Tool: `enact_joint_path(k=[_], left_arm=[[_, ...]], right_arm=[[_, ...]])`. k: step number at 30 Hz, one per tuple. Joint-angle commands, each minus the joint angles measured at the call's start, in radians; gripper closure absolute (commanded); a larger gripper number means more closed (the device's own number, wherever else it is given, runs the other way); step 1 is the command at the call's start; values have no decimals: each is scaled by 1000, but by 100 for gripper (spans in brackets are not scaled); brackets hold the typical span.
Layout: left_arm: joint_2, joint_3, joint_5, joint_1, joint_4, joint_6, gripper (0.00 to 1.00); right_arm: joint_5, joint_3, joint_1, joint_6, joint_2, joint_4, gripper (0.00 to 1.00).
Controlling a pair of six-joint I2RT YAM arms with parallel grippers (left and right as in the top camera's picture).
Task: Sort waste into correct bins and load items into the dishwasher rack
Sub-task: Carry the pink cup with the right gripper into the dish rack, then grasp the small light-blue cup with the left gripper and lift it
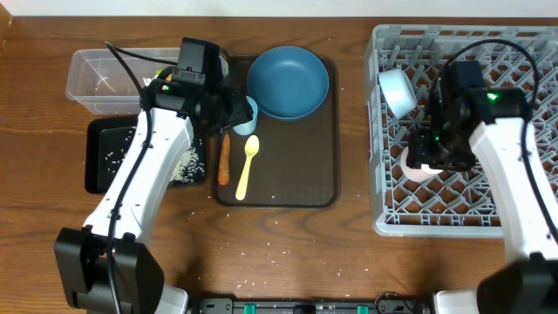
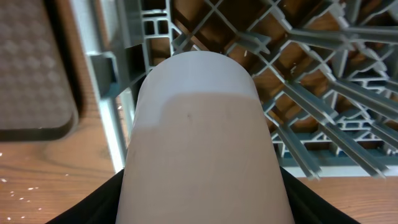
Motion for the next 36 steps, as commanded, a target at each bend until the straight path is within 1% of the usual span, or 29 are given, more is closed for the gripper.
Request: enact_joint_path(k=[1, 4, 8, 10, 13, 15, 17, 18, 19, 20, 24, 27, 29, 33, 36], left_arm=[[-7, -13, -27, -2, -3, 9, 48], [-7, -13, -27, -2, -6, 10, 48], [-7, -13, -35, -2, -8, 10, 48], [-7, -13, -35, -2, -8, 10, 48], [-7, -13, -40, -2, -11, 10, 48], [-7, -13, -53, -2, -14, 10, 48], [-7, -13, -53, -2, -15, 10, 47], [-7, -13, -53, -2, -15, 10, 47], [-7, -13, -53, -2, -15, 10, 43], [-7, -13, -53, -2, -14, 10, 42], [-7, -13, -89, -2, -14, 10, 40], [-2, -13, -161, -3, -1, 15, 37], [11, -14, -193, -11, 37, 67, 37], [74, -14, -194, -50, 132, 190, 36], [132, -14, -195, -98, 171, 312, 36]], right_arm=[[19, 3, 15, 14, 56, 8, 44], [17, -2, 15, 13, 106, 26, 44], [-45, -2, 26, -24, 159, 56, 43], [-45, -2, 45, -24, 178, 67, 39], [-45, -2, 67, -24, 191, 71, 28], [-45, -2, 68, -24, 191, 69, 16], [-49, 2, 68, -23, 185, 63, 8], [-55, 5, 68, -22, 182, 60, 6], [-67, 13, 68, -21, 174, 56, 4], [-74, 21, 68, -18, 169, 53, 3], [-86, 82, 68, -16, 111, 24, 1], [-86, 135, 61, -16, 41, 15, 1], [-87, 163, 62, -16, -2, 25, 1], [-93, 178, 72, -16, -72, 59, 2], [-93, 178, 72, -16, -97, 59, 3]])
